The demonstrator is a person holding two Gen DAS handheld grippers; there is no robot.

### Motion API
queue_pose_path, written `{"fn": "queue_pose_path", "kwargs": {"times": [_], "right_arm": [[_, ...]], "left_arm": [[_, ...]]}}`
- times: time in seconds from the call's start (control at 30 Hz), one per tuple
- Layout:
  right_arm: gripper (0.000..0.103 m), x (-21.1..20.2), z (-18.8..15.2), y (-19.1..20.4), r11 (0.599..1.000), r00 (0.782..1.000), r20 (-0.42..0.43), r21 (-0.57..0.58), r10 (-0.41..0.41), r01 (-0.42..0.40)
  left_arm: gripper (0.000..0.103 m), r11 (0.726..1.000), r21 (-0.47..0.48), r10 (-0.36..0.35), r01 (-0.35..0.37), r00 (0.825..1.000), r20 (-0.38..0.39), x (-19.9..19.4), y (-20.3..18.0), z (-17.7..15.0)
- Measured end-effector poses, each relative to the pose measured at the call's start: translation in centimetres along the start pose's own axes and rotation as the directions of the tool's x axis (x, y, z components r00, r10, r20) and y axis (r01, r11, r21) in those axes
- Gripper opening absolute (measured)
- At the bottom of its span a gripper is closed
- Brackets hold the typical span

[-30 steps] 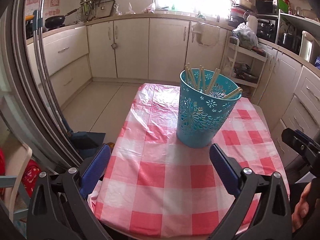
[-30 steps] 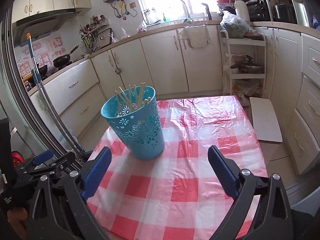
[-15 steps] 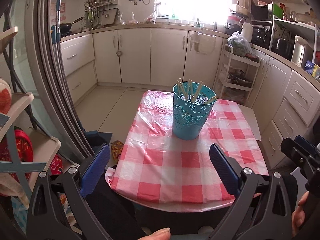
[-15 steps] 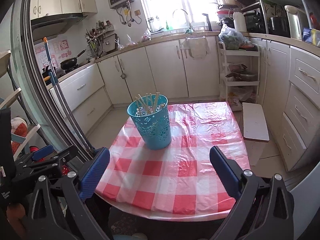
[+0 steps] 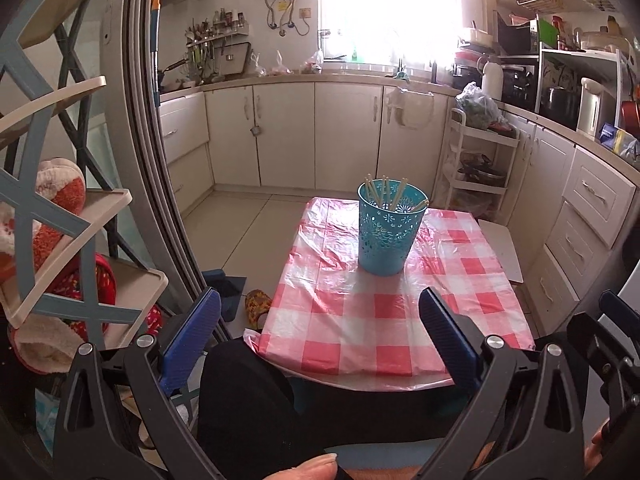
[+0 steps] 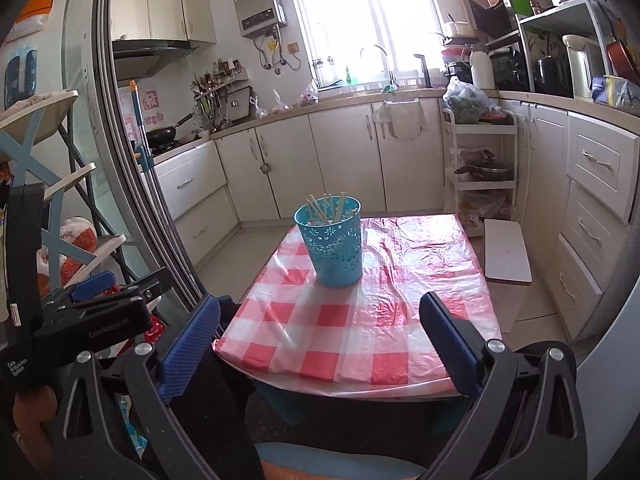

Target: Organize utensils

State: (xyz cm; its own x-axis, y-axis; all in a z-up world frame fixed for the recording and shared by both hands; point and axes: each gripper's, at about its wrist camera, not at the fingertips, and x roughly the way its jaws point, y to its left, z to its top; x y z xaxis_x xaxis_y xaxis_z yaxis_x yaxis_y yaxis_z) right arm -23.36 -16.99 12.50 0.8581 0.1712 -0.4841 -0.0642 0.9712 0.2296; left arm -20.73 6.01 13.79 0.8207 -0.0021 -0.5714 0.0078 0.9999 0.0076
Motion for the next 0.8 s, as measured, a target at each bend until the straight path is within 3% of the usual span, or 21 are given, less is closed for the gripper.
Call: {"fn": "queue_pose_path", "kwargs": {"times": [0.33, 0.8], "right_arm": [[0.096, -1.8, -0.1, 0.8, 1.0, 0.999, 0.043, -0.015, -0.002, 0.003], [0.096, -2.0, -0.4, 1.3, 1.0, 0.999, 0.038, -0.024, 0.0, 0.0]], "left_arm": [[0.095, 1.0, 0.013, -0.004, 0.003, 0.998, 0.059, -3.1, -0.1, 0.1], [0.095, 1.0, 0.017, 0.005, -0.007, 0.997, 0.082, -3.9, -0.1, 0.0]]}}
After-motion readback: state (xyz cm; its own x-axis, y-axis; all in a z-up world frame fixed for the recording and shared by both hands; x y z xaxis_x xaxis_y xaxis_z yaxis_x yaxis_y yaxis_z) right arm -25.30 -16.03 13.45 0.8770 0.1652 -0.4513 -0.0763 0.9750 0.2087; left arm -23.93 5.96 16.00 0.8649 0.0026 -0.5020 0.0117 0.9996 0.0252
